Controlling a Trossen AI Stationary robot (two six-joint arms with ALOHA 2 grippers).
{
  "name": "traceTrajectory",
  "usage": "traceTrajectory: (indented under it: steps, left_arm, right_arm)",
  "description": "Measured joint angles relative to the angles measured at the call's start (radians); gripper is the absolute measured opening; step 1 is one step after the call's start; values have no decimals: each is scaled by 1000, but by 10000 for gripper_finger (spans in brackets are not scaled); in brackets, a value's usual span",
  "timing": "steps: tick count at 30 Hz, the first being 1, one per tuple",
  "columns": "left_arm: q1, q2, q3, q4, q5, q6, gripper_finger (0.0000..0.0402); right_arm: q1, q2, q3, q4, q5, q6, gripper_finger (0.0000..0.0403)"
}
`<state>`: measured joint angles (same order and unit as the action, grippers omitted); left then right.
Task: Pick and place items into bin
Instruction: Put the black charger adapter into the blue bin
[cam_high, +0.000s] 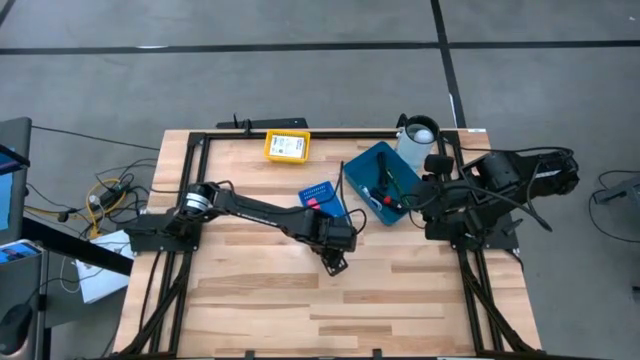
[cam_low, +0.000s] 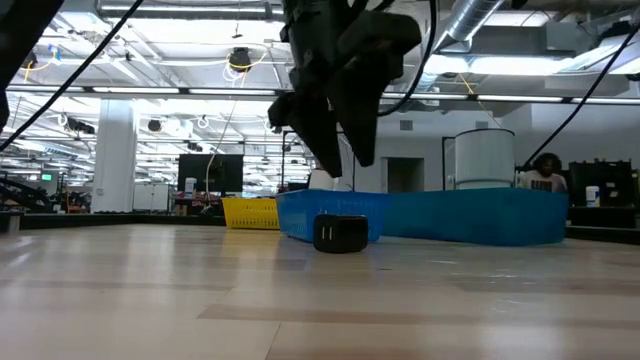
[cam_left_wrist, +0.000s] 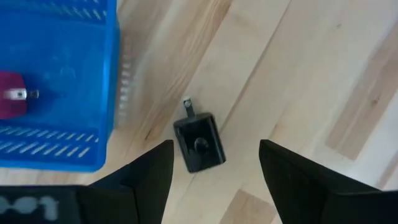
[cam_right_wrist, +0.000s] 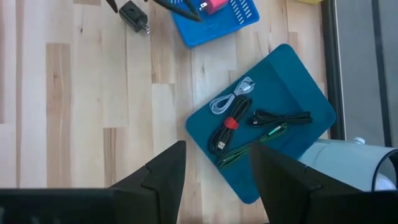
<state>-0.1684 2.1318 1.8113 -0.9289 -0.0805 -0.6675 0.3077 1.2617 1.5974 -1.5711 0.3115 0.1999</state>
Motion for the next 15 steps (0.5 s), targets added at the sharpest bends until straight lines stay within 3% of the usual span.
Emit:
traceTrajectory:
  steps: [15]
  left_arm:
    - [-4, 66, -1, 4, 47, -10, 226]
  right_arm:
    - [0, 1, 0, 0, 1, -17, 172]
